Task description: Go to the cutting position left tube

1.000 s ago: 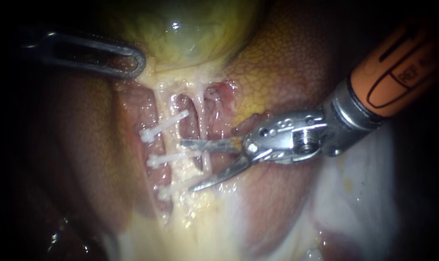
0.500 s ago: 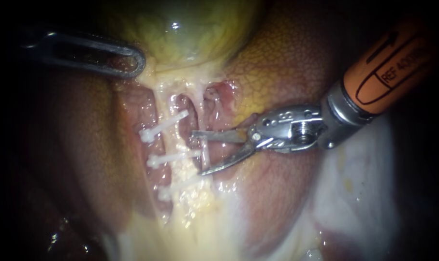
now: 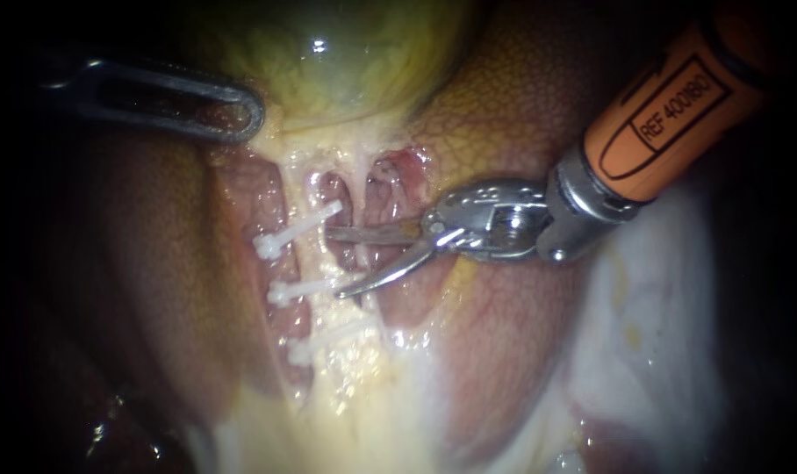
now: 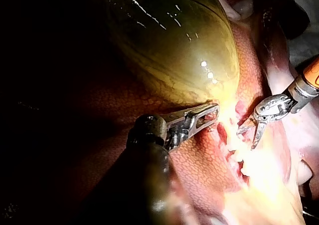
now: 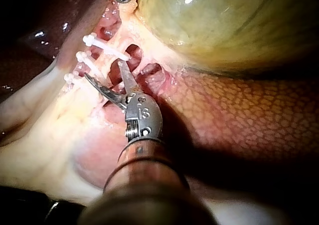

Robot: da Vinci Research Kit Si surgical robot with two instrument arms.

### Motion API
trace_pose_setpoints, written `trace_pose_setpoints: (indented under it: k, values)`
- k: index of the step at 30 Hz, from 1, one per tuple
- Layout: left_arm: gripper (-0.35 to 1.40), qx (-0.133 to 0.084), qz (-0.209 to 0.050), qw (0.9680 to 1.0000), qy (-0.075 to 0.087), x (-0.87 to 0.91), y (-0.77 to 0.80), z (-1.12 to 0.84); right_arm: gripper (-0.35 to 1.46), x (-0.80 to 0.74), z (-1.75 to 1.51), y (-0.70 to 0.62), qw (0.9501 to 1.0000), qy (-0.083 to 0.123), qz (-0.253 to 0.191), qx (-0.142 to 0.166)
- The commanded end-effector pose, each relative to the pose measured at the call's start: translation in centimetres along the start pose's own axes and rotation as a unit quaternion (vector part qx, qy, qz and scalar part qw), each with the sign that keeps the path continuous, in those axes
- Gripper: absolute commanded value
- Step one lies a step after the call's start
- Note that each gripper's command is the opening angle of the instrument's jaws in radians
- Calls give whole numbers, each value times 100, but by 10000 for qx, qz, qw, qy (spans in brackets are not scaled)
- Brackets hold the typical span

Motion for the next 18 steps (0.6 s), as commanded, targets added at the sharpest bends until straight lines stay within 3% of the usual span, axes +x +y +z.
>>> trace_pose_setpoints:
  k: [1,6,14,18]
  values:
    - [-35,0,0,10000,0,0,0,0,104,1,2,0,10000,-15,-41,80]
    - [-35,-1,0,10000,0,0,0,1,99,7,15,2,9990,20,-159,417]
    - [-35,-3,-2,10000,-2,-1,0,2,97,16,40,5,9952,401,-178,872]
    - [-35,-4,-2,10000,-2,-1,0,2,97,18,53,3,9943,548,-77,909]
